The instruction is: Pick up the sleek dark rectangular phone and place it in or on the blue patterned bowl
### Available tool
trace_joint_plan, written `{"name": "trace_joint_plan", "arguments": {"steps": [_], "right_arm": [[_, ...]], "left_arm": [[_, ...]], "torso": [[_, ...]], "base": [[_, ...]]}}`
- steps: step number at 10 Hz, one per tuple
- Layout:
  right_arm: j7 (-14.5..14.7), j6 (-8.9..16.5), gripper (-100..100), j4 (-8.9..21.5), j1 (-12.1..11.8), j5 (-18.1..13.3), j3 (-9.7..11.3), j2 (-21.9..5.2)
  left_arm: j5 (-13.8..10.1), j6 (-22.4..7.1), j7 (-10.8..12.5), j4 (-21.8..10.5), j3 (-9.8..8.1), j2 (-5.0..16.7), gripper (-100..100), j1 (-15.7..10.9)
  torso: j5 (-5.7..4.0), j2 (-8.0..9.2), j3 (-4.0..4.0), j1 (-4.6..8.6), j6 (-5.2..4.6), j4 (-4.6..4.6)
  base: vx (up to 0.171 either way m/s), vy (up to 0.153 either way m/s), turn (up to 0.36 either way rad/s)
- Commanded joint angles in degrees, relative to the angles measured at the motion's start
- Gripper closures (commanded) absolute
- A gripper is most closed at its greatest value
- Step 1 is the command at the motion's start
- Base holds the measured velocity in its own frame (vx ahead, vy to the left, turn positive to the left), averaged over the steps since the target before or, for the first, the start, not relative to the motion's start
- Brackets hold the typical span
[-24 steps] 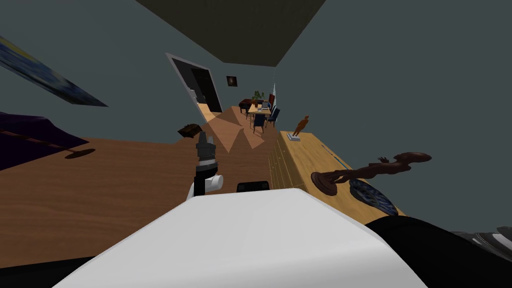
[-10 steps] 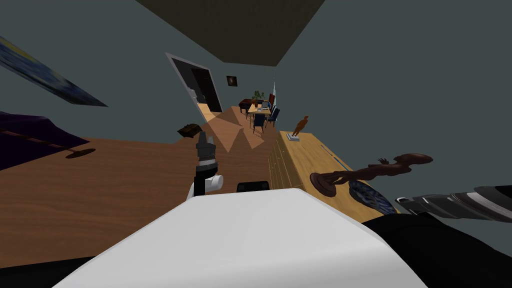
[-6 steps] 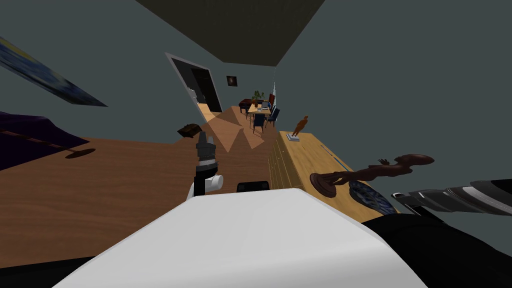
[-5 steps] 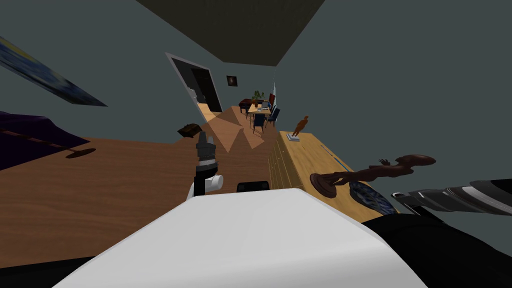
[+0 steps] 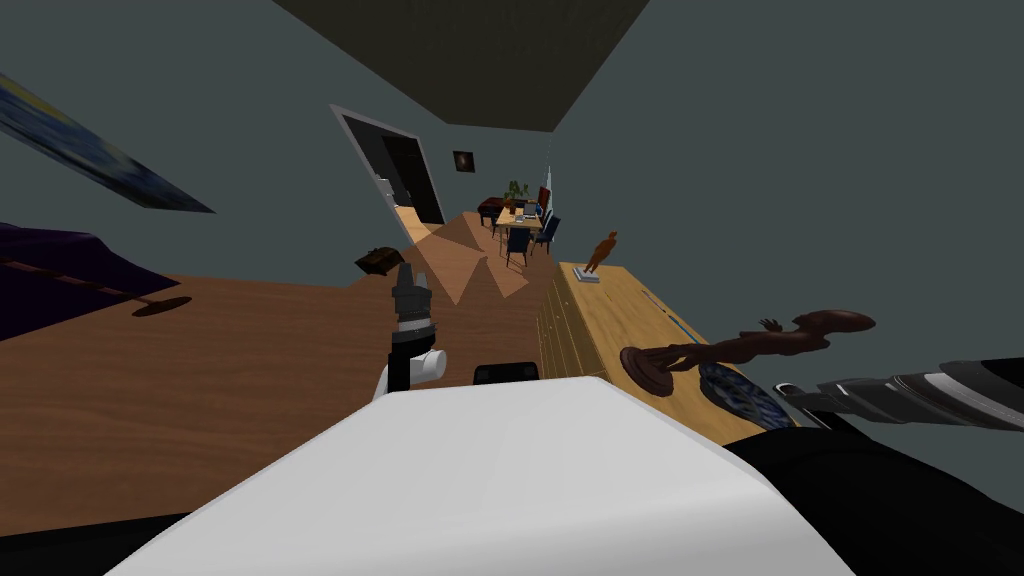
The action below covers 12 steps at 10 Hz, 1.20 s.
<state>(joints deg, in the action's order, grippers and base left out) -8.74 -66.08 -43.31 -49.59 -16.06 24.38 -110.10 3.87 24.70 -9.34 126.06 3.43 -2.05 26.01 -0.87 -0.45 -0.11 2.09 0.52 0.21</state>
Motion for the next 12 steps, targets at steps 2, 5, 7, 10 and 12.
{"name": "trace_joint_plan", "arguments": {"steps": [2, 5, 7, 10, 12], "right_arm": [[-0.9, -1.8, -100, 0.8, 0.1, 0.8, -0.3, -2.8], [-1.3, -2.6, -100, 1.1, 0.2, 1.2, -0.5, -4.2], [-2.1, -4.4, -100, 1.9, 0.3, 1.9, -0.8, -6.9], [-2.1, -4.4, -100, 1.9, 0.3, 1.9, -0.8, -6.9], [-2.1, -4.4, -100, 1.9, 0.3, 1.9, -0.8, -6.9]], "left_arm": [[0.0, 0.0, 0.0, 0.0, 0.00, 0.0, 0, 0.0], [0.0, 0.0, 0.0, 0.0, 0.00, 0.0, 0, 0.0], [0.0, 0.0, 0.0, 0.0, 0.00, 0.0, 0, 0.0], [0.0, 0.0, 0.0, 0.0, 0.00, 0.0, 0, 0.0], [0.0, 0.0, 0.0, 0.0, 0.00, 0.0, 0, 0.0]], "torso": [[0.00, 0.00, 0.00, 0.00, 0.00, 0.00], [0.03, 0.09, 0.05, -0.09, 0.01, 0.02], [0.04, 0.11, 0.06, -0.10, -0.02, 0.03], [0.02, 0.07, 0.04, -0.07, 0.00, 0.02], [0.00, 0.00, 0.00, -0.01, 0.00, 0.00]], "base": [[-0.016, 0.014, -0.071], [-0.028, 0.019, -0.028], [-0.038, 0.023, -0.097], [-0.014, 0.011, -0.006], [0.000, 0.000, 0.000]]}}
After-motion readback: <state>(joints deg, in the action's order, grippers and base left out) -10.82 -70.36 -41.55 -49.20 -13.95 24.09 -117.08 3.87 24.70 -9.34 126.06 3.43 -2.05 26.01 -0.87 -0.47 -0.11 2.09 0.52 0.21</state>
